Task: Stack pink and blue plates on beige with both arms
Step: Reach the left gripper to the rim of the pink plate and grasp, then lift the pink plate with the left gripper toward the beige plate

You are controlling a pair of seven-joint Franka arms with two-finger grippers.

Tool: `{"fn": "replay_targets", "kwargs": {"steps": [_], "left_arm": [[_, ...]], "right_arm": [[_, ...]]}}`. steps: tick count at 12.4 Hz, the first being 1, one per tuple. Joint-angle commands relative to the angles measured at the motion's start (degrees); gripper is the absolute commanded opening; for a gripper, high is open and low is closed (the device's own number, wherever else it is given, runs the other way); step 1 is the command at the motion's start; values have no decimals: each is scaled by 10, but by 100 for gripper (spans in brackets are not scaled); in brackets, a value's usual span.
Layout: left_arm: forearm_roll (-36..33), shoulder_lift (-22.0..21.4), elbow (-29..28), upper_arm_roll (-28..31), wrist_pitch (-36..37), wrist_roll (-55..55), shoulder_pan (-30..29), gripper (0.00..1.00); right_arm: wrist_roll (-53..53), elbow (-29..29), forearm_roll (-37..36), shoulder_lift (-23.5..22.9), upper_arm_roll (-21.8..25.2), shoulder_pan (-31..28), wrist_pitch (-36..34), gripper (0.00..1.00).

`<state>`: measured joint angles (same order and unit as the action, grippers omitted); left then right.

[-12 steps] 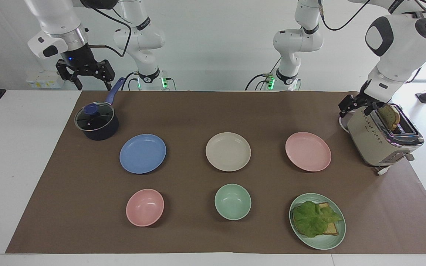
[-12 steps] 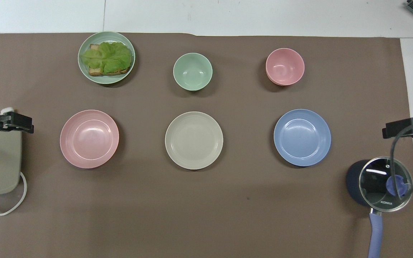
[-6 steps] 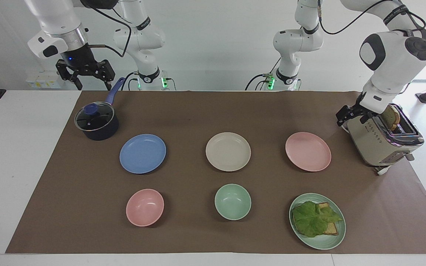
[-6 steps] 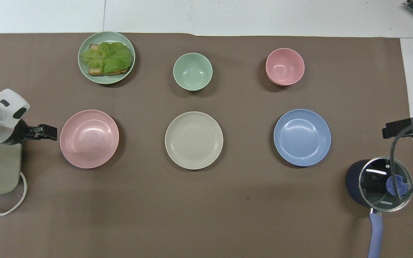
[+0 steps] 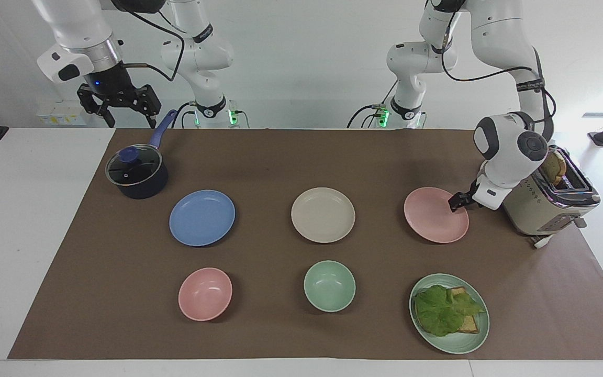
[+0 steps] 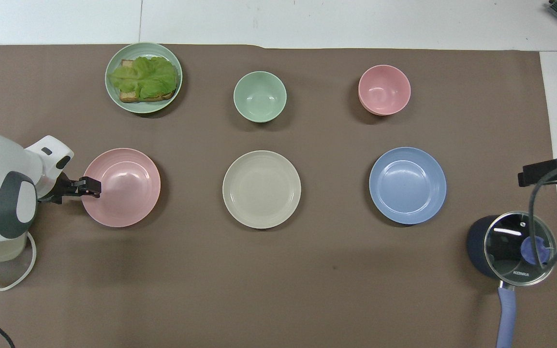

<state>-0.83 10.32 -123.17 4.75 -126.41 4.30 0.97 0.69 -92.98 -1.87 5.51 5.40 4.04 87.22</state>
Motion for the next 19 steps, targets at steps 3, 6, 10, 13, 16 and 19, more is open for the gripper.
{"fn": "replay_targets", "kwargs": {"steps": [3, 6, 10, 13, 16, 19], "left_arm": [[0, -21, -20, -6, -4, 48, 8, 0], [10, -18, -7, -8, 25, 44, 10, 0], [57, -23, 81, -10, 152, 42, 9, 0], [122, -35, 146, -10, 230, 48, 9, 0], [210, -54, 134, -15, 212, 82, 41, 0], [264, -66, 105, -16, 134, 177, 118, 0]], "right_arm": [[19, -4, 2, 5, 0, -6, -3, 100], [19, -4, 2, 5, 0, -6, -3, 100], [19, -4, 2, 5, 0, -6, -3, 100], [19, -4, 2, 5, 0, -6, -3, 100], [19, -4, 2, 5, 0, -6, -3, 100], [19, -4, 2, 5, 0, -7, -3, 100]]}}
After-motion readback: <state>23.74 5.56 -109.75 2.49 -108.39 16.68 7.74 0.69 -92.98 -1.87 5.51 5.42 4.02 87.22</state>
